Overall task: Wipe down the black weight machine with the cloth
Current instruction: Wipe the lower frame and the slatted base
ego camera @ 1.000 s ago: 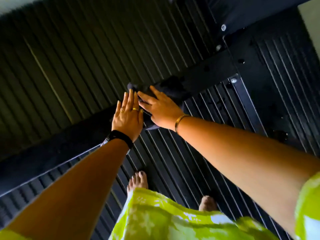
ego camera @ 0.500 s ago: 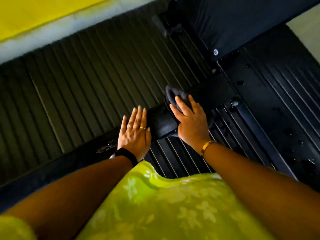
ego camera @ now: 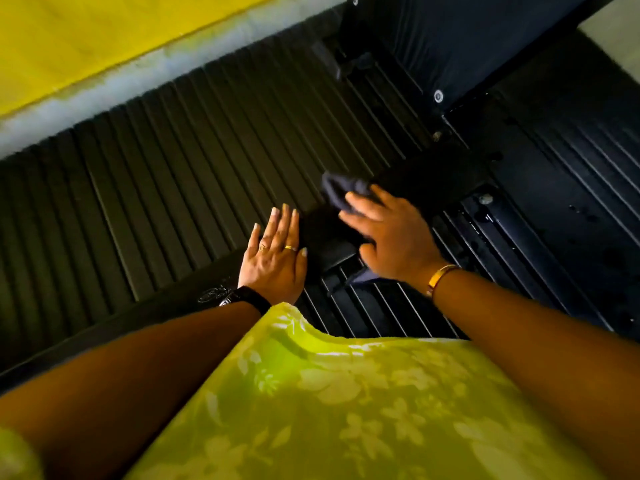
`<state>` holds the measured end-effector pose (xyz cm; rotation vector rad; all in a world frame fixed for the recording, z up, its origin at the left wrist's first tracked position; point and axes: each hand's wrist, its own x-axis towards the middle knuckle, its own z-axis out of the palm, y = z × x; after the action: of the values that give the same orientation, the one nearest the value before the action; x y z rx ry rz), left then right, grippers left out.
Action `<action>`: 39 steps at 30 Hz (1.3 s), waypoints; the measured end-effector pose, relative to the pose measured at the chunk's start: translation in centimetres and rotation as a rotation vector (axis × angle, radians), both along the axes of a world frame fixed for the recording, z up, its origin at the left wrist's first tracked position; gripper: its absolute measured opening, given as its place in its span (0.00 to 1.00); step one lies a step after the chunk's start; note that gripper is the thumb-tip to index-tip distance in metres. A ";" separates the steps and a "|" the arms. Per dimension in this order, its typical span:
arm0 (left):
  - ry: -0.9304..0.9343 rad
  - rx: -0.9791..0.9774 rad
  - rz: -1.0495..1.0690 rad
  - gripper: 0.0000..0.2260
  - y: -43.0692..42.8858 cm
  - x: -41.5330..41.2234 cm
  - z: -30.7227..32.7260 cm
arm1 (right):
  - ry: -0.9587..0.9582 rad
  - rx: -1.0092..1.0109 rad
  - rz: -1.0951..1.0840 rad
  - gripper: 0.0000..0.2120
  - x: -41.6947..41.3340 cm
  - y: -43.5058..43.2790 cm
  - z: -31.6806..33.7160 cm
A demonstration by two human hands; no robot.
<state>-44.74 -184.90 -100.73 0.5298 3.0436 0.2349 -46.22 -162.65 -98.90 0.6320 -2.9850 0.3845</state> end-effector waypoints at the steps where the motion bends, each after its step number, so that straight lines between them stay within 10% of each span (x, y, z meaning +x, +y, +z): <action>1: 0.000 0.006 -0.001 0.27 0.0 0.0 -0.1 | -0.037 -0.020 -0.100 0.29 -0.3 0.1 0.2; 4: 0.000 0.025 0.011 0.27 0.0 0.1 -0.2 | -0.065 0.028 -0.279 0.31 0.0 -2.6 0.4; 12: -0.022 0.036 -0.019 0.28 0.0 0.1 -0.2 | 0.194 0.123 0.274 0.23 0.8 2.1 -1.9; 20: -0.053 0.074 -0.002 0.30 -0.4 0.1 0.2 | 0.062 0.043 -0.370 0.25 -2.1 4.3 -0.4; 32: -0.271 0.031 0.221 0.27 5.2 -2.0 2.0 | 0.128 -0.002 0.104 0.22 1.1 -0.8 -1.2; 39: -0.130 -0.045 0.247 0.26 6.1 -1.5 1.2 | 0.116 -0.036 -0.204 0.23 -1.3 1.9 -0.7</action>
<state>-46.23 -178.78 -99.51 0.1279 2.9733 0.1999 -47.54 -160.76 -99.64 0.3297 -2.8882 0.3726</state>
